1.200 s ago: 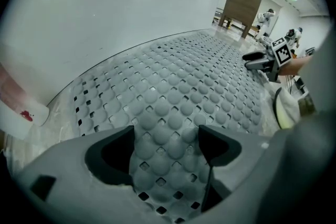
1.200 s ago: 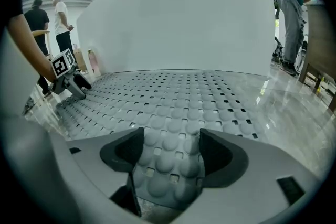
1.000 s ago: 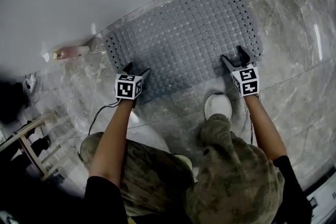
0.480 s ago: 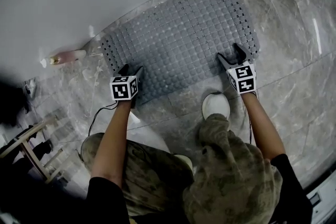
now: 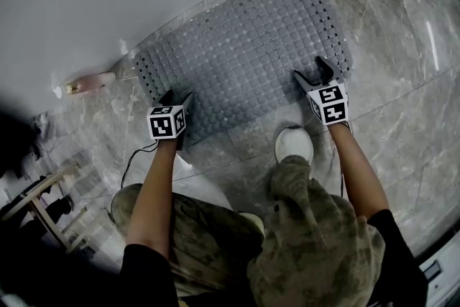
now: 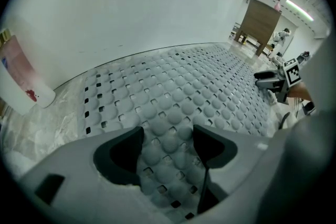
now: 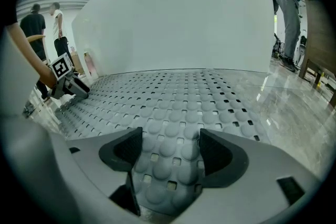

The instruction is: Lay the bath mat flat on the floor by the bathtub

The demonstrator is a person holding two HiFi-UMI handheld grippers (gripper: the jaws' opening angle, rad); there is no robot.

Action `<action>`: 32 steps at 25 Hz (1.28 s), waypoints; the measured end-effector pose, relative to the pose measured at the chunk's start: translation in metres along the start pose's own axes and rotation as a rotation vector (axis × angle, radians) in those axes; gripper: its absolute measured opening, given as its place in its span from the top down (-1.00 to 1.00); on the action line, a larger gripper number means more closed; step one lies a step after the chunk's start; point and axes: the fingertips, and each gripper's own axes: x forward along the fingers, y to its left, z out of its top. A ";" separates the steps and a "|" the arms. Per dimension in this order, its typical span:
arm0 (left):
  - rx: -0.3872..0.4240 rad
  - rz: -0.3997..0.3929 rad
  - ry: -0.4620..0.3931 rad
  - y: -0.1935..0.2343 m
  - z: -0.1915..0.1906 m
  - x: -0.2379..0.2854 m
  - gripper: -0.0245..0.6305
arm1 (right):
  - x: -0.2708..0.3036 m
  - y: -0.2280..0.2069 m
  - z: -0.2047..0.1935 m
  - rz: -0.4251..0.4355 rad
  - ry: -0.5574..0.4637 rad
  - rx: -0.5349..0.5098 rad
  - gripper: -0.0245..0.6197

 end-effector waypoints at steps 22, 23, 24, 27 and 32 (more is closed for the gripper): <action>-0.063 -0.014 -0.092 0.018 0.053 0.008 -0.26 | 0.021 -0.017 0.025 0.026 0.007 0.035 -0.02; -0.097 -0.019 -0.110 0.023 0.063 0.010 -0.26 | 0.022 -0.017 0.026 0.025 0.008 0.035 -0.02; -0.127 -0.022 -0.112 0.029 0.069 0.012 -0.28 | 0.023 -0.017 0.027 0.023 0.008 0.037 -0.02; -0.175 0.008 -0.093 0.041 0.065 0.016 -0.32 | 0.024 -0.016 0.027 0.015 0.004 0.049 -0.02; -0.186 0.029 -0.055 0.022 0.046 0.010 -0.35 | 0.021 -0.008 0.029 0.026 -0.006 0.018 -0.02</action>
